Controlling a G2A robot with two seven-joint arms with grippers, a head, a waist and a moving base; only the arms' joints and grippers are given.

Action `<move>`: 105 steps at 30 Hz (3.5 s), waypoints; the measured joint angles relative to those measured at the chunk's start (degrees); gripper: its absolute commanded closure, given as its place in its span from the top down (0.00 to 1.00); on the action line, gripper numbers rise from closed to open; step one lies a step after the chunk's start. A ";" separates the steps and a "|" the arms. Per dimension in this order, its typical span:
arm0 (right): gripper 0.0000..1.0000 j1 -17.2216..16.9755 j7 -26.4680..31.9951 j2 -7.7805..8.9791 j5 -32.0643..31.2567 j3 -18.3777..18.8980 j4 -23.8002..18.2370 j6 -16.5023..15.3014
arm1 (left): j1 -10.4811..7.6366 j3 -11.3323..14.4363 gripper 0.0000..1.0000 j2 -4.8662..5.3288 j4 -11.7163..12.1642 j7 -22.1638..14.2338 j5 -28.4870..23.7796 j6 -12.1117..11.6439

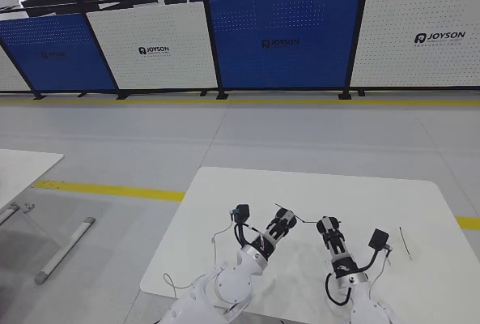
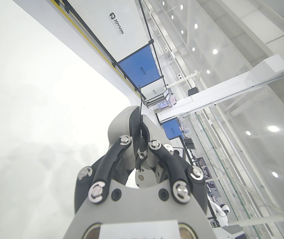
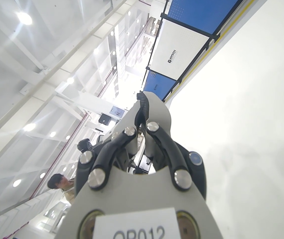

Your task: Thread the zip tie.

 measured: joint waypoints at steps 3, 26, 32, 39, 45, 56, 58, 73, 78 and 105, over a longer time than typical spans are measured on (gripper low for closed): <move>0.00 -0.50 -0.44 -0.08 0.28 0.42 -0.51 0.30 | 0.00 0.00 0.00 0.00 0.01 -0.01 0.04 0.00; 0.00 -0.45 0.48 -0.87 0.03 0.61 -0.39 1.44 | 0.00 0.00 0.00 0.00 0.01 0.00 0.02 0.01; 0.00 -0.78 1.01 -1.05 0.02 0.84 -0.43 1.08 | 0.00 0.00 0.00 0.00 0.01 0.00 0.02 0.01; 0.00 -1.23 1.62 -1.20 0.27 1.38 -0.38 0.42 | 0.00 0.00 0.00 0.00 0.01 0.00 0.02 0.01; 0.00 -1.13 1.80 -1.36 0.34 1.91 -0.11 0.57 | 0.00 0.00 0.00 0.00 0.01 0.00 0.02 0.01; 0.00 -1.36 2.00 -1.69 0.04 2.15 -0.30 0.08 | 0.00 0.00 0.00 0.00 0.01 0.00 0.02 0.01; 0.00 -1.57 1.96 -1.73 -0.11 2.23 -0.56 -0.11 | 0.00 0.00 0.00 0.00 0.01 0.00 0.02 0.01; 0.00 -0.75 2.22 -2.30 -0.48 2.14 0.33 1.08 | 0.00 0.00 0.00 0.00 0.01 0.00 0.02 0.01; 0.00 -1.23 1.84 -2.37 -0.38 2.69 -0.03 0.36 | -0.13 0.11 0.00 -0.08 0.58 -0.86 0.64 0.67; 0.00 -2.14 1.28 -2.36 -0.93 3.67 -0.76 1.05 | -0.34 -0.71 0.00 -0.33 1.20 1.30 9.60 2.69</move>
